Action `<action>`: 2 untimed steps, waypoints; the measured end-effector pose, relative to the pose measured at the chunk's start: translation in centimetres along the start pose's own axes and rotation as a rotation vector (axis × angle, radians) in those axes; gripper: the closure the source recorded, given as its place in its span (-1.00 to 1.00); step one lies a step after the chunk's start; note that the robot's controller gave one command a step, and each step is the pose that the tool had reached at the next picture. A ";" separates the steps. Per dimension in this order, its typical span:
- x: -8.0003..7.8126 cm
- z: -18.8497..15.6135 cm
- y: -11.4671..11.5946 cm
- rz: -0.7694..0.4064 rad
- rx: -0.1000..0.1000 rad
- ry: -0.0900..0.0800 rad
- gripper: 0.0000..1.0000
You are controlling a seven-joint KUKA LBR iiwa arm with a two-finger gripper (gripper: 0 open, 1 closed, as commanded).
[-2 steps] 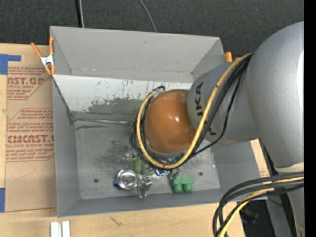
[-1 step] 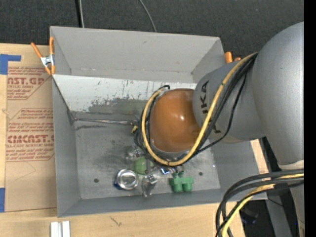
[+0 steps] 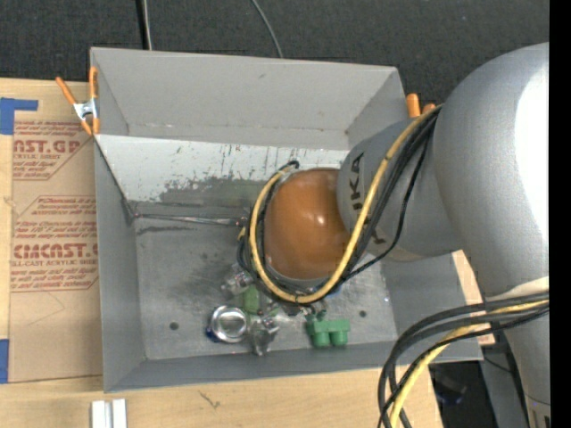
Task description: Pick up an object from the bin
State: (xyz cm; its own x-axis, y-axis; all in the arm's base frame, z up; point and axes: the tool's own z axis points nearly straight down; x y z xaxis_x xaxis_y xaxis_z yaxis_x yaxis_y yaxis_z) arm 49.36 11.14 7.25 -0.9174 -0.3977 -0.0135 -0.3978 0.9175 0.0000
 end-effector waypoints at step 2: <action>0.3 -0.1 1.7 -0.207 0.001 0.001 1.00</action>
Offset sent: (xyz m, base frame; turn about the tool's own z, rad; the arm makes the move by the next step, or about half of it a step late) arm -0.0134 0.0131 -0.0025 -0.2088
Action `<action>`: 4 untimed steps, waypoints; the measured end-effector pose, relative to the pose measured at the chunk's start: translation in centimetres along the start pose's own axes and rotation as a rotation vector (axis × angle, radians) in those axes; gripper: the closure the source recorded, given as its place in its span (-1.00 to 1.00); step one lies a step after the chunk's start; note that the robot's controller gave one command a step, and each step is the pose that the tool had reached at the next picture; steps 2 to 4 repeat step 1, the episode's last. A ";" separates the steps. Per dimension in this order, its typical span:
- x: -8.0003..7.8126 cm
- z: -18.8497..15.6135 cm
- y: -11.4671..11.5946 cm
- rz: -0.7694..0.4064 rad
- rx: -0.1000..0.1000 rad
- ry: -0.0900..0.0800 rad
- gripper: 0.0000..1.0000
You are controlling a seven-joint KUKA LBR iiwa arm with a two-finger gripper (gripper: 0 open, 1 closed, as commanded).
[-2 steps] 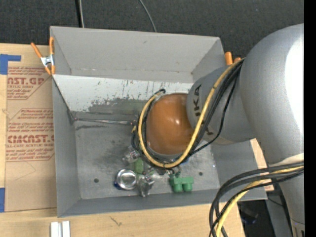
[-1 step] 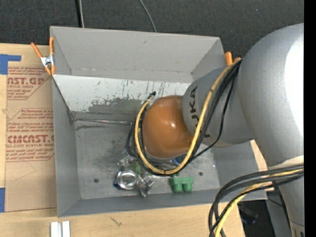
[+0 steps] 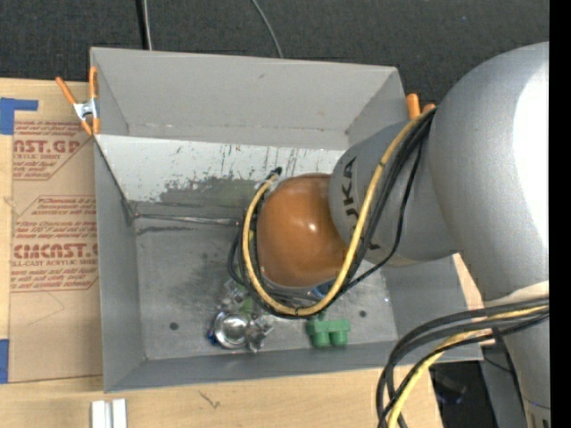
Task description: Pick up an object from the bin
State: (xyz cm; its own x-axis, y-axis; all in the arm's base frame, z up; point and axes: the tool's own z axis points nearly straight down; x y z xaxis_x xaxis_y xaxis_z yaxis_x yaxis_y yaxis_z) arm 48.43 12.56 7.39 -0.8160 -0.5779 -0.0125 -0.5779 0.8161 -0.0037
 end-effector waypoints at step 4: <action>-0.1 -1.6 0.1 0.000 -0.004 0.010 1.00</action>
Offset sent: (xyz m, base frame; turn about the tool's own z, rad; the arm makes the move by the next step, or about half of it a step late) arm 0.0000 0.0001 0.0150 0.0000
